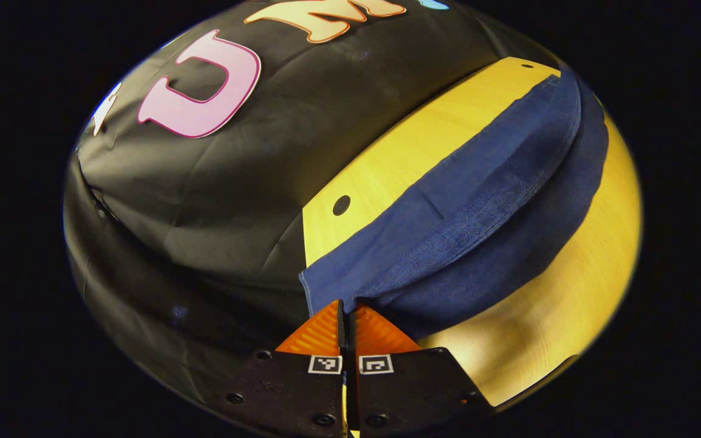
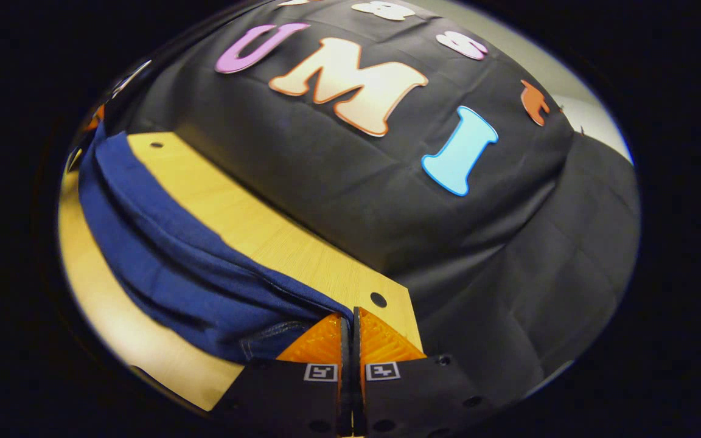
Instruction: Grasp the waist and the cuffs of the jeans and fold them to make the two legs overlap; first hold the waist and fold one-third of the jeans toward the cuffs, then hold the cuffs and fold the remaining one-third in the same direction to finish folding.
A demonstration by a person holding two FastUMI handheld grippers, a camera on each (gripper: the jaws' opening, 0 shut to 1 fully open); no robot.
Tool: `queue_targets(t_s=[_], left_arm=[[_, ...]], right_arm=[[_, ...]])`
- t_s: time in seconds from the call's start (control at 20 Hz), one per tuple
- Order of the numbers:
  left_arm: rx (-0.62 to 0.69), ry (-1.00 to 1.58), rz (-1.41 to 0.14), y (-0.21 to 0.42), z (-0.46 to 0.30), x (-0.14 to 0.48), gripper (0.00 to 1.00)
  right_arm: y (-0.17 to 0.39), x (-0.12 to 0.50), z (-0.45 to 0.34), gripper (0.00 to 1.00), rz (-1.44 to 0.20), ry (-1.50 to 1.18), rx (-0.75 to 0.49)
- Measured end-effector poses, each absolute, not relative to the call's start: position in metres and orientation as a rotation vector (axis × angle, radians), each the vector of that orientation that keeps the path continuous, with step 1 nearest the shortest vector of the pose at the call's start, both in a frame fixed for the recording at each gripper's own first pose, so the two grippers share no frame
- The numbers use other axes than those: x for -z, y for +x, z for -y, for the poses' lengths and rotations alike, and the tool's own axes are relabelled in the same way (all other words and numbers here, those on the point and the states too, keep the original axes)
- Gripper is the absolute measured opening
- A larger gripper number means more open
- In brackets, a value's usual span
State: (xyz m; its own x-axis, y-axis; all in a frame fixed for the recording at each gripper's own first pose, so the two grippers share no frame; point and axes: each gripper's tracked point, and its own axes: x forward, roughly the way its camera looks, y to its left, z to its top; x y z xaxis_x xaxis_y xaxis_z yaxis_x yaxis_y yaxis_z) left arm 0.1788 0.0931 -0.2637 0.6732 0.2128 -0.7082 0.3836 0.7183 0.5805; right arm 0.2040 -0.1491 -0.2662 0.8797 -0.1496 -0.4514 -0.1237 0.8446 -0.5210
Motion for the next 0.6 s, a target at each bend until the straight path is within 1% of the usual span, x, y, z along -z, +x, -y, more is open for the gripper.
queue_targets(t_s=[0.15, 0.35, 0.5, 0.6], left_arm=[[0.09, 0.736, -0.881, 0.21, -0.092, 0.284, 0.0], [0.085, 0.694, -0.897, 0.246, -0.088, 0.314, 0.0], [0.075, 0.668, -0.929, 0.263, -0.089, 0.341, 0.0], [0.073, 0.651, -0.938, 0.269, -0.091, 0.351, 0.0]], right_arm=[[0.24, 0.293, 0.144, 0.02, -0.507, -0.49, 0.041], [0.278, 0.338, 0.14, 0.01, -0.551, -0.481, 0.031], [0.289, 0.385, 0.139, 0.02, -0.636, -0.483, 0.015], [0.292, 0.401, 0.14, 0.03, -0.664, -0.507, 0.011]])
